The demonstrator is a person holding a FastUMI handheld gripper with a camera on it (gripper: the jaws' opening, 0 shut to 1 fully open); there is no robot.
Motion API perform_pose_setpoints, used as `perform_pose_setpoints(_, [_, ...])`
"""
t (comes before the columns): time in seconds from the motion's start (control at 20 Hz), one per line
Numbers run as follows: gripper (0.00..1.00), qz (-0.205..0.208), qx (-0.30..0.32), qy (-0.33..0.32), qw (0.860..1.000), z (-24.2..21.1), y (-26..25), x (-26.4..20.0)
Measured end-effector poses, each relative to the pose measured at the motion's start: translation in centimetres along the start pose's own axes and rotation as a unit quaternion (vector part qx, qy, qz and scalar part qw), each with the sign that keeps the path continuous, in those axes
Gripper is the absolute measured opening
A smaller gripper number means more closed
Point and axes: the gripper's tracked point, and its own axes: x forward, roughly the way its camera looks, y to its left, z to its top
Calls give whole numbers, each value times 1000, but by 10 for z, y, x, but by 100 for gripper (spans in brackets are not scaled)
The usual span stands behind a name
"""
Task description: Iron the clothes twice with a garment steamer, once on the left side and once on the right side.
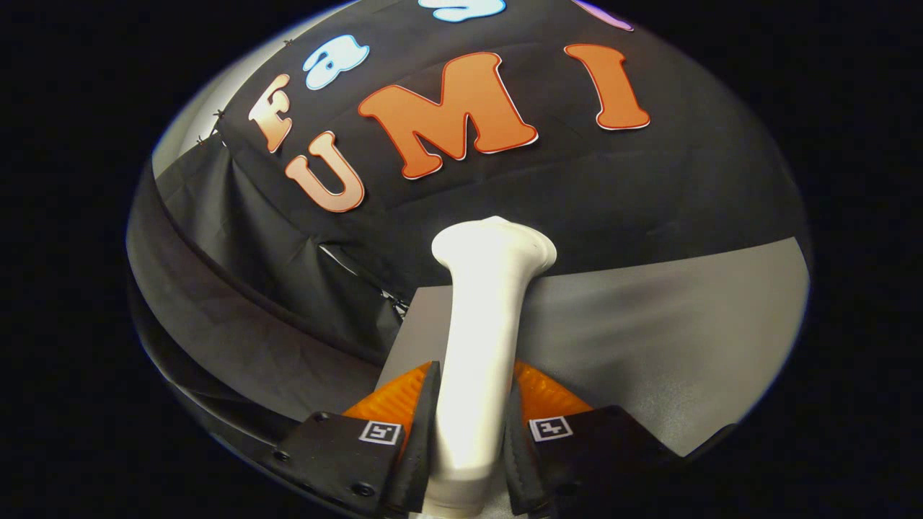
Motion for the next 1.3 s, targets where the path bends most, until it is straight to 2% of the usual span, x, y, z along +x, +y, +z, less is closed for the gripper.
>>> perform_pose_setpoints(0.15, [48,-50,-25,-34,998,0,-5,-19])
perform_pose_setpoints(0.35, [47,-59,-16,-127,990,15,20,-67])
perform_pose_setpoints(0.6, [47,-92,-17,-217,972,-11,47,-126])
perform_pose_setpoints(0.8, [47,-119,-1,-299,947,-46,73,-183])
perform_pose_setpoints(0.95, [47,-122,10,-359,925,-79,108,-227])
perform_pose_setpoints(1.3, [46,-120,-39,-446,886,-173,191,-278])
